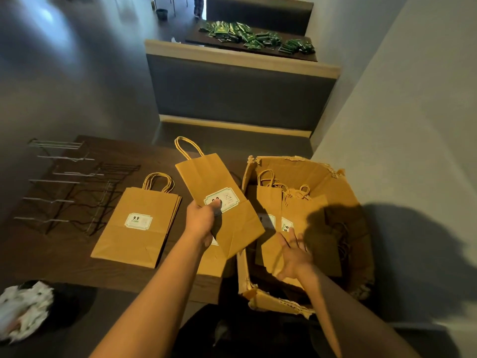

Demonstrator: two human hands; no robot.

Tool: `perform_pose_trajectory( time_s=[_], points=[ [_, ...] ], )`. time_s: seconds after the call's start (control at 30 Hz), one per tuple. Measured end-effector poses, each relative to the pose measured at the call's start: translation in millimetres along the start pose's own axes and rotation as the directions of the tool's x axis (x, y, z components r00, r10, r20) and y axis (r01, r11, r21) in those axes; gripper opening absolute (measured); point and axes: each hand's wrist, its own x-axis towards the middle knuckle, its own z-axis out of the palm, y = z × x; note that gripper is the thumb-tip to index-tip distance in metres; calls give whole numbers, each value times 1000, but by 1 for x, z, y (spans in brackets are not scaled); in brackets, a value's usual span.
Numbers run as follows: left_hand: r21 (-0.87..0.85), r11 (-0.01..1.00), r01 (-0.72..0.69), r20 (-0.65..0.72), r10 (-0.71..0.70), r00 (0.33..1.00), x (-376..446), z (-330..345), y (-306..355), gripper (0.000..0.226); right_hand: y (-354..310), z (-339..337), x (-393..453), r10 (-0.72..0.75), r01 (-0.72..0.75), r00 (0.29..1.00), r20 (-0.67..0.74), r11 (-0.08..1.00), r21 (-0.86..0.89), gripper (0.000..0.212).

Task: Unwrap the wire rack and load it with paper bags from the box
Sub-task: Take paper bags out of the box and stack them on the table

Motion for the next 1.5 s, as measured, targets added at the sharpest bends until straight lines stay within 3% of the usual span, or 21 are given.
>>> perform_pose_trajectory(
  time_s=[0.07,0.13,0.2,0.27,0.37,0.43,0.5,0.57,0.63,0.7,0.77,0.9,0.97,1.03,1.13,1.2,1.27,1.37,1.5],
  points=[
    [16,1000,0,-6,0,1000,-1,-4,0,25,-7,-2,-1,18,-19,1000,-12,999,-40,134],
    [-6,1000,13,-6,-13,1000,1,-8,0,26,-13,-10,-2,10,-12,999,-38,999,-40,110],
    [-29,999,28,-2,-28,1000,0,-8,2,20,-12,-19,-7,-42,50,994,-99,996,80,72],
    [-33,999,28,9,-27,1000,-3,-7,5,17,-5,-35,-17,-32,86,983,-179,949,303,51],
    [-20,1000,24,21,-24,1000,-3,-10,7,22,10,-74,-36,198,68,917,-347,777,626,35],
    [-18,999,31,25,-30,999,-2,-10,8,22,20,-105,-52,336,124,831,-442,664,737,13],
    [-3,999,35,44,-35,998,-2,-8,9,20,31,-137,-71,418,211,774,-475,538,816,8],
    [44,998,36,86,-39,995,-4,-3,9,20,42,-162,-89,373,341,787,-492,403,849,14],
    [80,997,17,139,-28,990,-3,2,8,25,45,-185,-109,325,432,829,-456,147,890,10],
    [123,992,16,201,-40,979,-4,7,8,30,44,-196,-118,282,426,860,-426,64,902,7],
    [157,988,18,288,-63,956,-9,11,8,32,36,-201,-126,166,455,867,-470,120,882,10],
    [72,985,154,403,-170,899,-19,19,10,46,-2,-188,-121,1,455,890,-456,76,887,17],
    [38,974,221,471,-213,856,-25,21,9,55,-30,-170,-105,-20,418,908,-418,88,904,32],
    [86,983,165,505,-186,843,-29,22,3,46,-54,-151,-90,5,403,912,-409,155,902,36],
    [129,991,29,353,-73,933,-21,16,-4,35,-72,-130,-70,-30,331,944,-330,44,943,47],
    [57,997,51,231,-63,971,-12,3,-4,37,-60,-121,-49,41,232,972,-232,-3,973,48],
    [-25,996,89,167,-84,982,-7,-14,-1,36,-39,-105,-23,169,103,979,-111,52,993,51],
    [-63,994,91,109,-84,990,-6,-34,1,30,-12,-62,19,288,-66,958,-4,235,970,71],
    [-73,993,97,61,-92,994,-5,-49,-3,37,-19,-32,51,310,-49,948,-69,357,933,90]
  ],
)
